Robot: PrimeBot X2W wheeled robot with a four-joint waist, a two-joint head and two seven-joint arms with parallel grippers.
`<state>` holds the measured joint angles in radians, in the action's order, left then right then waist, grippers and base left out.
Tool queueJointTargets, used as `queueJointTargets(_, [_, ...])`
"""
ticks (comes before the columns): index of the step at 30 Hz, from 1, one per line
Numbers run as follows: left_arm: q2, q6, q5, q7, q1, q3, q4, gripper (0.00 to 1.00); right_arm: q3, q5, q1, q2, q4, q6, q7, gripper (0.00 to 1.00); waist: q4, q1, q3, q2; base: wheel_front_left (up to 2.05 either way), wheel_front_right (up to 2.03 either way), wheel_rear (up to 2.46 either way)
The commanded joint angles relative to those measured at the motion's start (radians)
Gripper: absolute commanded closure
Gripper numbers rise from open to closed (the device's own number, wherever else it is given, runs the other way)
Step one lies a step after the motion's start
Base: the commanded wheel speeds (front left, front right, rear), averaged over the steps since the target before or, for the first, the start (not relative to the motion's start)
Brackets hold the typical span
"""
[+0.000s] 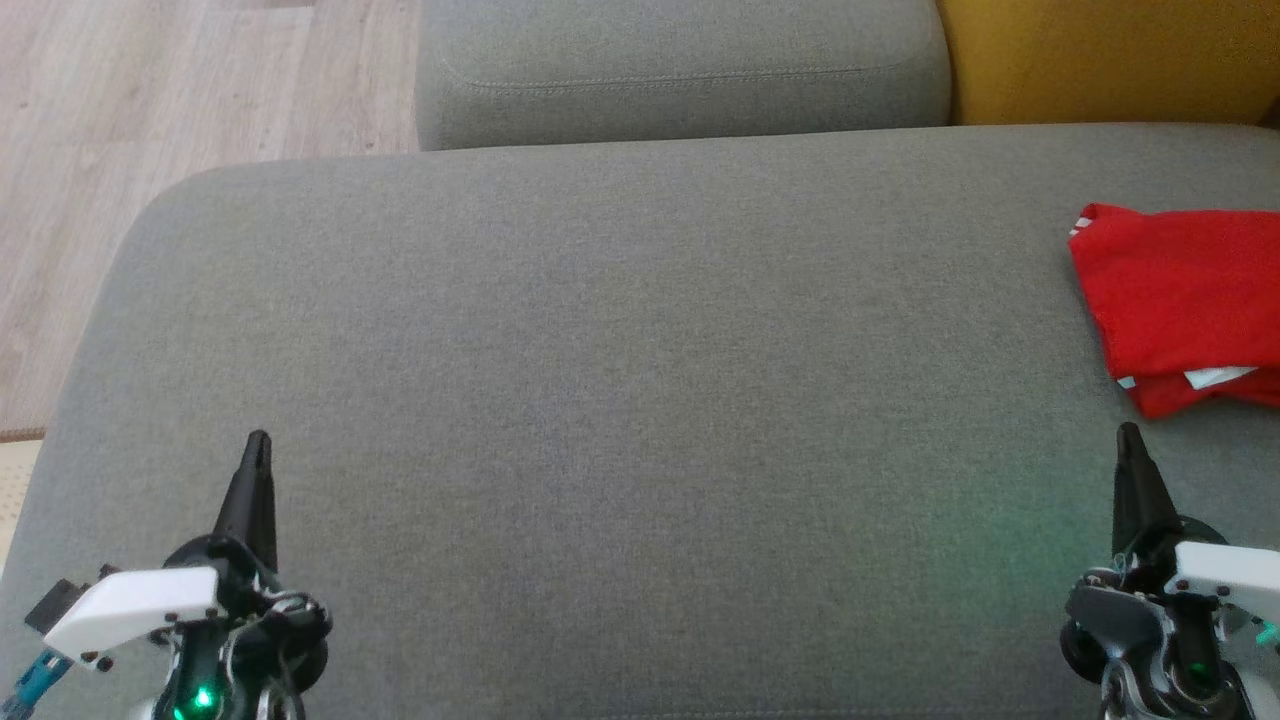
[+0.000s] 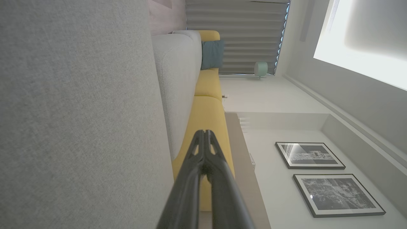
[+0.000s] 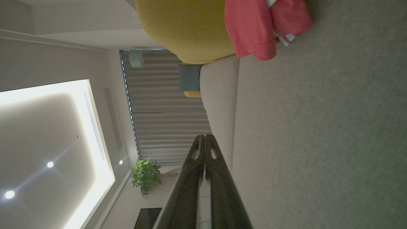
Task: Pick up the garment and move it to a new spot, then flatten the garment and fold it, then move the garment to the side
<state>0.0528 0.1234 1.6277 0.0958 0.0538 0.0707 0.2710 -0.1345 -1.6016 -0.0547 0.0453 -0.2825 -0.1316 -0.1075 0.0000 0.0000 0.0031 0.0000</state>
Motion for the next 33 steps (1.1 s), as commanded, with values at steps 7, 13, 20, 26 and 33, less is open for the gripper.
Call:
queueJointTargets(7, [0.005, 0.007, -0.011, 0.009, 0.053, 0.033, -0.026, 1.00, 0.020, -0.006, -0.053, 0.005, 0.038, 0.001, -0.006, 1.00, 0.000, 0.0000, 0.000, 0.0000, 0.00, 0.00, 0.00])
queueJointTargets(13, [0.004, 0.007, -0.012, 0.010, 0.053, 0.034, -0.026, 1.00, 0.020, -0.006, -0.053, 0.005, 0.038, 0.001, -0.006, 1.00, 0.000, 0.0000, 0.000, 0.0000, 0.00, 0.00, 0.00])
queueJointTargets(20, [0.004, 0.007, -0.012, 0.011, 0.053, 0.035, -0.026, 1.00, 0.020, -0.006, -0.053, 0.005, 0.038, 0.001, -0.006, 1.00, 0.000, 0.0000, 0.000, 0.0000, 0.00, 0.00, 0.00])
queueJointTargets(26, [0.003, 0.007, -0.013, 0.012, 0.054, 0.036, -0.026, 1.00, 0.020, -0.006, -0.053, 0.005, 0.038, 0.001, -0.007, 1.00, 0.000, 0.0000, 0.000, 0.0000, 0.00, 0.00, 0.00])
queueJointTargets(33, [0.003, 0.007, -0.014, 0.012, 0.054, 0.037, -0.026, 1.00, 0.020, -0.006, -0.053, 0.005, 0.038, 0.001, -0.007, 1.00, 0.000, 0.0000, 0.000, 0.0000, 0.00, 0.00, 0.00])
